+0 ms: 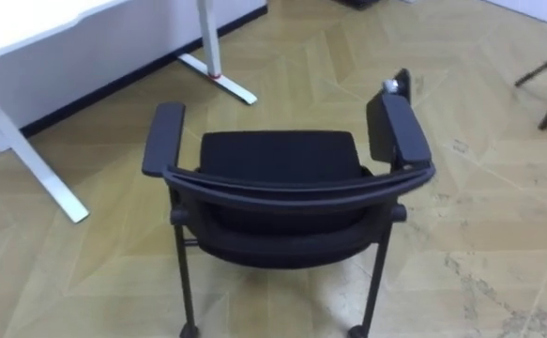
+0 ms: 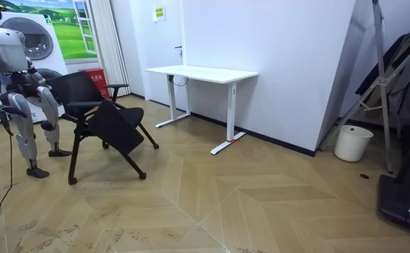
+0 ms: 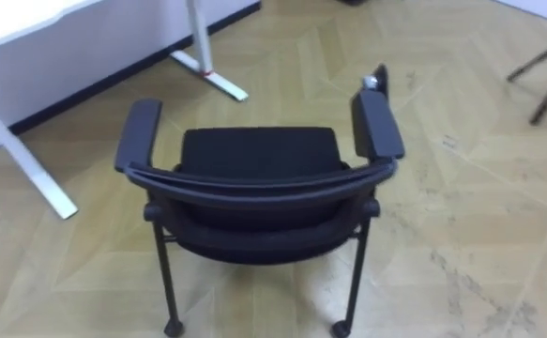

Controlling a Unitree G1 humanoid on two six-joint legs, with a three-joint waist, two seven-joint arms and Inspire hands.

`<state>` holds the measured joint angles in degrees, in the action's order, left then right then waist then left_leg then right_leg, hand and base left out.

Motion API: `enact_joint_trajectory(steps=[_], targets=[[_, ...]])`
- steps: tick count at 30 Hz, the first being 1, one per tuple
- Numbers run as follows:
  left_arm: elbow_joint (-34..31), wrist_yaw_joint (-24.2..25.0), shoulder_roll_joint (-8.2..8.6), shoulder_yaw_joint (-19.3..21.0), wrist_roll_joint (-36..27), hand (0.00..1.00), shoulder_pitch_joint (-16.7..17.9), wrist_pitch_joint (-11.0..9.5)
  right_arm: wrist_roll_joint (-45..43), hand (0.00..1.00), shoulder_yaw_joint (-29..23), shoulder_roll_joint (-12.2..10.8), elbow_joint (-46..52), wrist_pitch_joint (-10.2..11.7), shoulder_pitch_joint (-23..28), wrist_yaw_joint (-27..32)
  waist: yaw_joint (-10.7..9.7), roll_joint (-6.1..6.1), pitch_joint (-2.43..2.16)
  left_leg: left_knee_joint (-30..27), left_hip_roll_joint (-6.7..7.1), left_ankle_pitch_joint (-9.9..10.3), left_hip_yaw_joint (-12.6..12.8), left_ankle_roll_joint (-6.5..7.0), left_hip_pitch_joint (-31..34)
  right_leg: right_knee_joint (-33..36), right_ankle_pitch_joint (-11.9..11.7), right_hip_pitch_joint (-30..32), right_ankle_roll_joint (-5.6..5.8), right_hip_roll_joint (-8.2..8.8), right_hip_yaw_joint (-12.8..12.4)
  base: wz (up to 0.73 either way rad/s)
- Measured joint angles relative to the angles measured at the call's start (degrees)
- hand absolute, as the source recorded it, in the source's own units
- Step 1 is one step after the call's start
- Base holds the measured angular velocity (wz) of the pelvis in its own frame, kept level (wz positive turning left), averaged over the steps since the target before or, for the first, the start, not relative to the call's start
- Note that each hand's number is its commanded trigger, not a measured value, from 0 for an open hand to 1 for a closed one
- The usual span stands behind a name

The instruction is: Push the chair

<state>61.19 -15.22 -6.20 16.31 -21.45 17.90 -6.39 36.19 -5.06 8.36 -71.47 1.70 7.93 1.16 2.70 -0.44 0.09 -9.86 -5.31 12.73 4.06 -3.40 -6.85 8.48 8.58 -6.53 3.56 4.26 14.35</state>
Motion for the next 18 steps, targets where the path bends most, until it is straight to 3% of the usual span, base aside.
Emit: enact_joint_trajectory(steps=[5, 9, 13, 18], targets=[[-8.4, -11.6, -1.48, 1.9, 4.4, 0.00, 3.1, -0.5, -1.0, 0.00, -1.4, 0.4, 0.4, 0.2, -0.4, 2.3, 0.8, 0.64, -0.04, 0.2, 0.19, 0.0, -1.0, -0.03, -0.5, -0.7, 0.0, -1.3, 0.01, -0.08, 0.1, 0.12], [-13.1, -21.7, -2.07, 3.9, 8.7, 0.00, 1.8, -2.0, -3.1, 0.00, -2.0, 0.4, 0.4, 0.3, -0.4, 3.3, 0.7, 1.58, -0.40, 0.1, 0.23, 0.0, -1.3, -0.02, -0.7, -0.7, 0.0, -1.7, 0.02, -0.08, 0.1, 0.04], [-21.6, -30.0, -3.91, 4.2, 17.5, 0.00, -0.4, -3.3, -4.4, 0.00, -3.1, 0.6, 2.2, 0.3, 0.4, 3.8, 0.5, 1.95, -0.37, 0.1, 0.25, 0.0, -1.5, -0.02, -0.6, -0.7, 0.0, -1.7, 0.02, -0.09, 0.1, 0.01], [-30.3, -36.8, -5.50, 4.6, 30.3, 0.00, -3.5, -4.1, -7.0, 0.00, -4.2, 0.6, 4.2, 0.8, 1.4, 3.6, -0.9, 2.64, -0.28, 0.3, 0.25, 0.0, -1.6, -0.02, -0.6, -0.7, 0.0, -1.7, 0.02, -0.09, 0.1, 0.00]])
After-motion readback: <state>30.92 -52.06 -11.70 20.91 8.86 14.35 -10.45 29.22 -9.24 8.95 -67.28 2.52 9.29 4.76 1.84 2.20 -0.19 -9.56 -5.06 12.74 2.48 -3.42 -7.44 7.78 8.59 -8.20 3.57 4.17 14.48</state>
